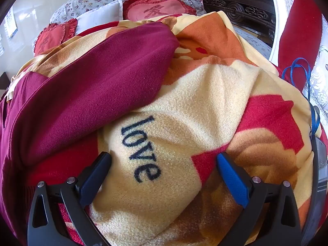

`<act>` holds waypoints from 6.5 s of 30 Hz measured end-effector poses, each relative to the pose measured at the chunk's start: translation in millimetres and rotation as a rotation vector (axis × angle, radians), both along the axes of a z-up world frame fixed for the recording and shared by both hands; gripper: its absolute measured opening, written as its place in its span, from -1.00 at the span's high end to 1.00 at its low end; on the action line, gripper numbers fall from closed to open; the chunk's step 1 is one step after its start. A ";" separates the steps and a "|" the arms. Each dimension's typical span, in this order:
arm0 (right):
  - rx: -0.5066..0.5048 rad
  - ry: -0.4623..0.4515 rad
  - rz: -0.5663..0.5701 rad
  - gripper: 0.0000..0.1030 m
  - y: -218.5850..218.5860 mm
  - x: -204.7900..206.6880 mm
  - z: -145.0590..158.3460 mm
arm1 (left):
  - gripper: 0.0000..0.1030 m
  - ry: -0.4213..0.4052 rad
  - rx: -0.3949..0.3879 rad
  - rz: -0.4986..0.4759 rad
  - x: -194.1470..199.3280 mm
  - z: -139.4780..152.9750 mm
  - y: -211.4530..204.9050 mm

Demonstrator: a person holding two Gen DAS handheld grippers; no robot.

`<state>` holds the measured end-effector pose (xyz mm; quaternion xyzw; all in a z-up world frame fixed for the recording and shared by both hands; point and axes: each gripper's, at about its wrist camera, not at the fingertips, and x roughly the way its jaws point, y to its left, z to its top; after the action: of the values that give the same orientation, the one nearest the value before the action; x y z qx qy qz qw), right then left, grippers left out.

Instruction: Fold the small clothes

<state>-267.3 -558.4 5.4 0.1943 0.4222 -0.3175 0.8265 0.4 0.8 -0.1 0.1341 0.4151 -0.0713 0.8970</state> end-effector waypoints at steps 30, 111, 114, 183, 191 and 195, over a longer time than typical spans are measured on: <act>0.055 0.025 0.000 -0.40 9.2 -6.3 18.8 | -0.99 0.076 -0.048 -0.036 -26.2 40.7 11.6; 0.079 -0.010 0.521 -0.32 313.0 141.6 93.8 | -0.99 0.126 -0.227 -0.018 -40.5 74.5 3.1; 0.082 -0.004 0.532 -0.32 317.2 145.6 90.9 | -0.99 0.130 -0.239 0.003 -32.9 73.0 6.1; 0.301 -0.320 0.642 1.00 330.2 340.7 131.5 | -0.99 0.073 -0.192 0.080 13.1 34.4 46.9; 0.239 -0.418 0.559 1.00 269.0 242.3 180.2 | -1.00 0.013 -0.212 -0.120 -30.6 70.6 14.9; 0.171 -0.444 0.493 1.00 242.0 188.3 192.1 | -0.99 -0.003 -0.179 -0.232 -57.3 76.3 -12.7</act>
<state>-79.0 -316.3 197.5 0.2193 0.2914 -0.0214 0.9309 -56.9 -11.9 76.2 0.1007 0.3875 -0.2109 0.8918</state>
